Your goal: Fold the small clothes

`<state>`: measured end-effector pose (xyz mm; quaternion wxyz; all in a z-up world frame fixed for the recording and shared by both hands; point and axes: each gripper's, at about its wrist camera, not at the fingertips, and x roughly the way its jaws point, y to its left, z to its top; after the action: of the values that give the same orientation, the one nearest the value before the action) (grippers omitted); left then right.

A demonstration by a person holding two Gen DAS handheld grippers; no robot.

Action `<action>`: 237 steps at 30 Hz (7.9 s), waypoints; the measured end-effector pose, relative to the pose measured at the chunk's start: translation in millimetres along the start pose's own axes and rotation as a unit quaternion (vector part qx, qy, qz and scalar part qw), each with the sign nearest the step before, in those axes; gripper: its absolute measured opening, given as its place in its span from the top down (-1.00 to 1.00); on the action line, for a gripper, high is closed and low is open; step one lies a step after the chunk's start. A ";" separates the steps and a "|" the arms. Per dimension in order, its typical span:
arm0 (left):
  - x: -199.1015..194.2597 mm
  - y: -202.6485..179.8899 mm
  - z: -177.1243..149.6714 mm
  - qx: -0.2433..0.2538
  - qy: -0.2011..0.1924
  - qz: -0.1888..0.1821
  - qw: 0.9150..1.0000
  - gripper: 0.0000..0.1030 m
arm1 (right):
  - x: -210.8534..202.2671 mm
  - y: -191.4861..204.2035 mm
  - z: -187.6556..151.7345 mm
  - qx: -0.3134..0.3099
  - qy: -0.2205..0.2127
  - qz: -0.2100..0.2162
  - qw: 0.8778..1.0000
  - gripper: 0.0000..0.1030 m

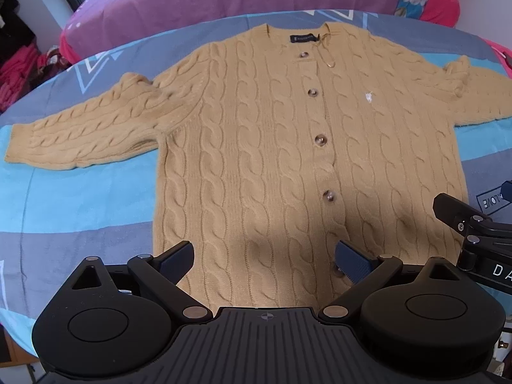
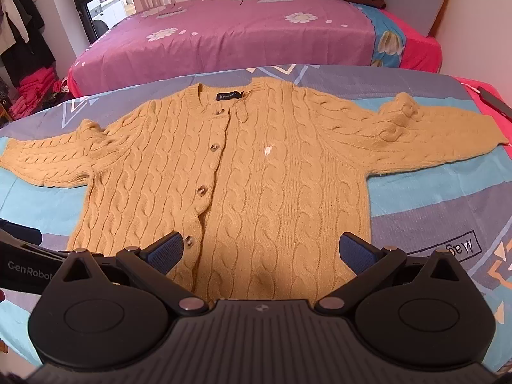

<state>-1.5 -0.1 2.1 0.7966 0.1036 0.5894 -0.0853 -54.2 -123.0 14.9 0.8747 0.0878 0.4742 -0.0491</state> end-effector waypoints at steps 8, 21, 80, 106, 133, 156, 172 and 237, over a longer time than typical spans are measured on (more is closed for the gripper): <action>-0.2 0.8 -0.5 -0.005 0.005 0.003 1.000 -1.00 | -0.7 1.0 0.2 -0.001 0.003 0.001 1.000 -1.00; 4.9 1.3 -0.4 -0.004 0.015 0.003 1.000 -1.00 | 3.1 3.2 1.0 -0.002 0.013 0.007 1.000 -1.00; 15.8 6.8 6.4 -0.057 0.019 -0.027 0.998 -1.00 | 51.3 -83.0 11.2 0.143 0.027 0.091 0.985 -1.00; 64.2 -11.9 34.4 -0.106 0.096 0.008 0.990 -1.00 | 150.6 -401.0 42.1 0.505 -0.122 -0.003 0.855 -0.24; 74.8 -7.4 26.4 -0.141 0.133 0.017 0.981 -1.00 | 128.8 -477.3 94.3 0.515 -0.262 0.023 0.816 0.79; 66.8 84.5 -37.3 -0.176 0.094 -0.022 0.980 -1.00 | 63.6 -112.5 145.2 -0.107 -0.337 -0.053 0.934 0.80; 66.7 135.6 -78.3 -0.227 0.114 -0.019 0.967 -1.00 | 206.4 97.4 40.9 -0.383 -0.145 -0.091 0.908 0.12; 91.4 164.0 -18.9 -0.269 0.063 -0.059 0.959 -1.00 | 180.5 -133.9 83.4 0.096 0.072 -0.070 0.990 -0.70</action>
<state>50.0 161.8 -80.1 0.7496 -0.1443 0.6449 0.0359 90.1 -271.3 -106.1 0.8202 0.1416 0.5339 -0.1492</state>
